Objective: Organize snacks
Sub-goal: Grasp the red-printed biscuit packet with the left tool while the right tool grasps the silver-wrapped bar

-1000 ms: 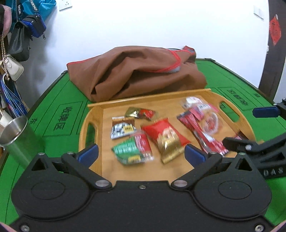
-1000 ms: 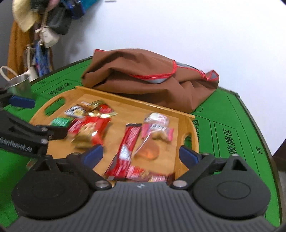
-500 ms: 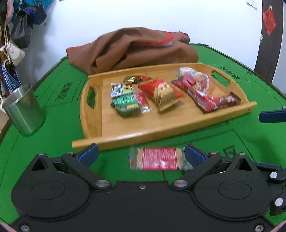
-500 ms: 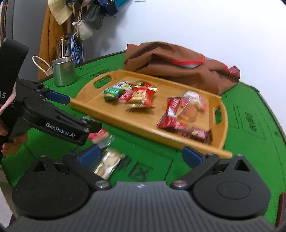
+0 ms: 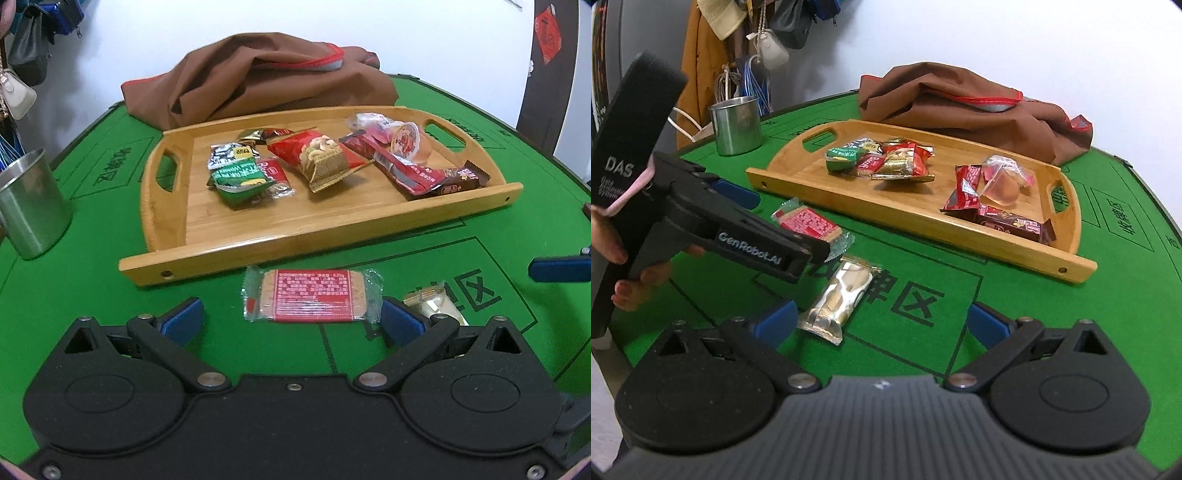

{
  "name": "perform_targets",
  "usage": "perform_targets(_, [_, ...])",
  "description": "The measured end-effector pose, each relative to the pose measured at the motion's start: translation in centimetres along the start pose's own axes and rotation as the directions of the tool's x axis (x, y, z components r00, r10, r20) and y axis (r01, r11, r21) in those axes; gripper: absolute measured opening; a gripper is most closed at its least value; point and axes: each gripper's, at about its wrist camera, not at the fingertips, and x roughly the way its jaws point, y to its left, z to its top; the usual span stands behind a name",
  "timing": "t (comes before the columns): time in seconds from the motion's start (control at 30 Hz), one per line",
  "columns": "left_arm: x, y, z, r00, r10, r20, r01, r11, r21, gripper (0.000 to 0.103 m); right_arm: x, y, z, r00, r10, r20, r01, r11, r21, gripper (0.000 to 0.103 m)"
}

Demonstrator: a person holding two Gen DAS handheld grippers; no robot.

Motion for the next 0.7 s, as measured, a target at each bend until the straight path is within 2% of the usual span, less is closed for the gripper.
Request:
perform_targets(0.3, [0.9, -0.4, 0.4, 1.0, -0.019, -0.005, 0.019, 1.0, -0.006, 0.102, 1.1, 0.6, -0.3, 0.998, 0.045, -0.038, -0.044, 0.999, 0.012, 0.103])
perform_targets(0.4, [0.8, -0.6, 0.4, 1.0, -0.025, -0.001, 0.025, 1.0, -0.002, 0.096, 1.3, 0.5, -0.2, 0.998, 0.053, -0.04, -0.052, 0.998, 0.03, 0.103])
perform_targets(0.47, [0.5, -0.8, 0.4, 1.0, -0.03, 0.003, 0.03, 1.0, 0.003, 0.088, 1.3, 0.4, -0.2, 0.998, 0.053, -0.039, -0.052, 0.998, 0.036, 0.103])
perform_targets(0.7, [0.0, -1.2, 0.5, 0.999, -0.04, 0.004, 0.04, 0.999, 0.016, 0.074, 1.4, 0.4, -0.3, 0.998, 0.046, -0.039, -0.045, 0.998, 0.034, 0.103])
